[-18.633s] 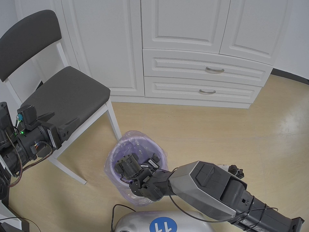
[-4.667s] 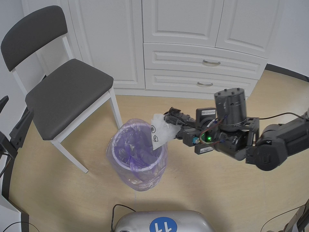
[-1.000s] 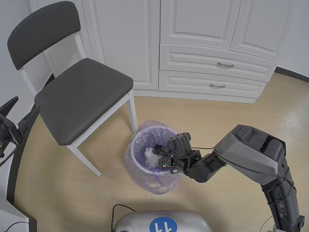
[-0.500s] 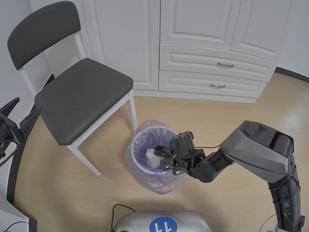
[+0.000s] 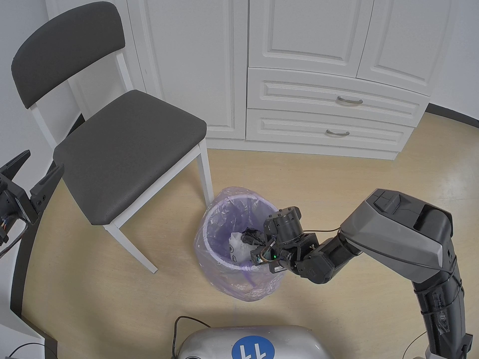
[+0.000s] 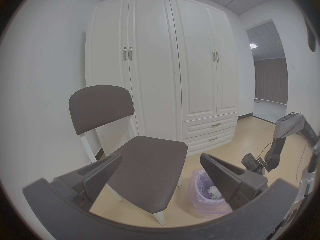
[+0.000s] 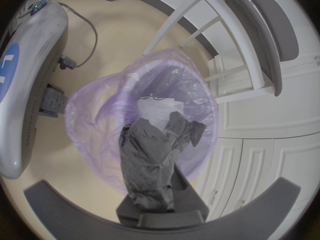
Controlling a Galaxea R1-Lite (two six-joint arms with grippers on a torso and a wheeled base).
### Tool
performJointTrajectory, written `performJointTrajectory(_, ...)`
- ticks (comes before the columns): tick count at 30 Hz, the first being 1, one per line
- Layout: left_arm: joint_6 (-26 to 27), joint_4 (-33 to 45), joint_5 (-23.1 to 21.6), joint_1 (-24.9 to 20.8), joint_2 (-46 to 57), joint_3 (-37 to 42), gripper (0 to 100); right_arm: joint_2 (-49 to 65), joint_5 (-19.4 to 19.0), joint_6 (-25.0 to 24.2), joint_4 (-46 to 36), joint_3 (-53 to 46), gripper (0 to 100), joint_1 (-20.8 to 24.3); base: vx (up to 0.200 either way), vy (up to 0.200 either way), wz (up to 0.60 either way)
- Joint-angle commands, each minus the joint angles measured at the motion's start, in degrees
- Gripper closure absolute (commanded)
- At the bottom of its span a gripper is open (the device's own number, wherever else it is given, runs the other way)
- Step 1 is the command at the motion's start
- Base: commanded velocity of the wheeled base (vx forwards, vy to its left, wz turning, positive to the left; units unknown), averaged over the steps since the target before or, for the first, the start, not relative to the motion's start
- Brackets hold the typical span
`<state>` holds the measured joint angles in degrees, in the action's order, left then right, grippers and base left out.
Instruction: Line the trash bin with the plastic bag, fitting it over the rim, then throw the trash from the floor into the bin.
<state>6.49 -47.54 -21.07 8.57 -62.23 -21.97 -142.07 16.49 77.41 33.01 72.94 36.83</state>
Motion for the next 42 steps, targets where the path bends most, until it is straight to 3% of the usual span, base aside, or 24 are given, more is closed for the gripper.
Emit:
performJointTrajectory(1,0.0,0.0,0.0,0.0,-0.4,-0.1,0,-3.5,0.1,0.0,-0.2,6.3,100,-0.3,0.0,0.0,0.0)
performJointTrajectory(9,0.0,-1.1,0.0,0.0,-0.8,0.3,0,-9.5,0.6,0.1,-0.5,17.9,100,-0.2,0.0,0.0,0.0)
performJointTrajectory(25,0.1,-1.2,0.0,0.0,-0.7,0.3,0,0.0,1.1,2.0,-0.2,1.8,100,0.7,0.0,0.0,0.0)
performJointTrajectory(34,0.1,-1.2,0.0,0.0,-0.8,0.3,0,-6.8,1.4,2.7,-2.2,13.7,100,0.7,0.0,0.0,0.0)
performJointTrajectory(42,0.1,-1.2,0.0,0.0,-0.8,0.2,0,-7.1,1.5,2.7,-5.6,16.2,100,1.0,0.0,0.0,0.0)
